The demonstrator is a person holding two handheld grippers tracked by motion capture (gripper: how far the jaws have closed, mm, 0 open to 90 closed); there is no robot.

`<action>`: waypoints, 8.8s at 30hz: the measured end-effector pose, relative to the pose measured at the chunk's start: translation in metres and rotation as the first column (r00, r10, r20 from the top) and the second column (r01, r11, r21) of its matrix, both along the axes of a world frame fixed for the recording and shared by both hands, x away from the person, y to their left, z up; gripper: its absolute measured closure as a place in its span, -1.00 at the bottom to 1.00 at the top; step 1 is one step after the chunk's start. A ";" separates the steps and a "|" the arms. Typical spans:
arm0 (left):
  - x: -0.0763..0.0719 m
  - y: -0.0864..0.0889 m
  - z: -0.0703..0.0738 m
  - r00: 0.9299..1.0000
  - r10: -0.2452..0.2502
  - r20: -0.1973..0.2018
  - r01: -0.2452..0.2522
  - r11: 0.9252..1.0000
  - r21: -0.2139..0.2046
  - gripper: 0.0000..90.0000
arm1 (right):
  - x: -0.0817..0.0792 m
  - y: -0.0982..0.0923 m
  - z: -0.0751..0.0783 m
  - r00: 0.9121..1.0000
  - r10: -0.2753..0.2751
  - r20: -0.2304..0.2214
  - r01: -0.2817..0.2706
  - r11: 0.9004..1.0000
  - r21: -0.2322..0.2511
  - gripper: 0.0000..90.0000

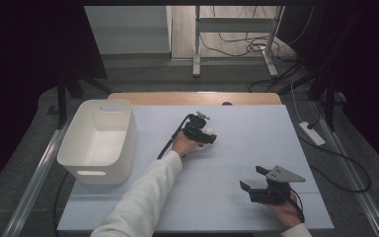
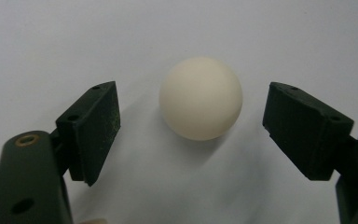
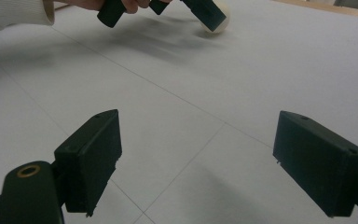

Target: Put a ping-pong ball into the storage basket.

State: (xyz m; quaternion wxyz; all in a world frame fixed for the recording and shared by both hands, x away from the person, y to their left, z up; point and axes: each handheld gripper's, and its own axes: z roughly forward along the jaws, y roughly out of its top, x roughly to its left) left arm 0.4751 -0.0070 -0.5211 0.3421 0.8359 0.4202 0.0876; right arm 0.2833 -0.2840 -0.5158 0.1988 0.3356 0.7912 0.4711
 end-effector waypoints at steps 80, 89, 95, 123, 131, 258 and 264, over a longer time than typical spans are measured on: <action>-0.036 0.031 0.031 0.998 -0.040 0.044 0.042 0.997 -0.060 0.12 | 0.000 0.000 0.000 1.000 -0.011 0.010 0.011 1.000 -0.010 -0.65; -0.048 0.037 0.036 0.997 -0.048 0.061 0.053 0.996 -0.077 0.12 | 0.000 0.000 0.000 1.000 -0.009 0.010 0.009 1.000 -0.011 -0.65; -0.055 0.042 0.040 0.996 -0.051 0.074 0.058 0.994 -0.088 0.12 | 0.000 0.000 0.000 1.000 -0.013 0.010 0.013 1.000 -0.010 -0.65; -0.084 0.047 0.059 0.988 -0.092 0.127 0.108 0.987 -0.120 0.12 | 0.000 0.000 0.000 1.000 -0.011 0.011 0.011 1.000 -0.016 -0.65; -0.092 0.051 0.063 0.986 -0.097 0.139 0.115 0.985 -0.130 0.12 | 0.000 0.000 -0.001 1.000 -0.011 0.011 0.012 1.000 -0.017 -0.65; -0.142 0.155 0.140 0.949 0.074 0.306 0.004 0.969 -0.246 0.12 | -0.001 0.001 0.000 1.000 -0.024 0.015 0.025 0.999 -0.026 -0.64; -0.143 0.161 0.139 0.948 0.087 0.307 -0.012 0.971 -0.241 0.12 | -0.001 0.001 0.000 1.000 -0.024 0.015 0.025 0.999 -0.025 -0.64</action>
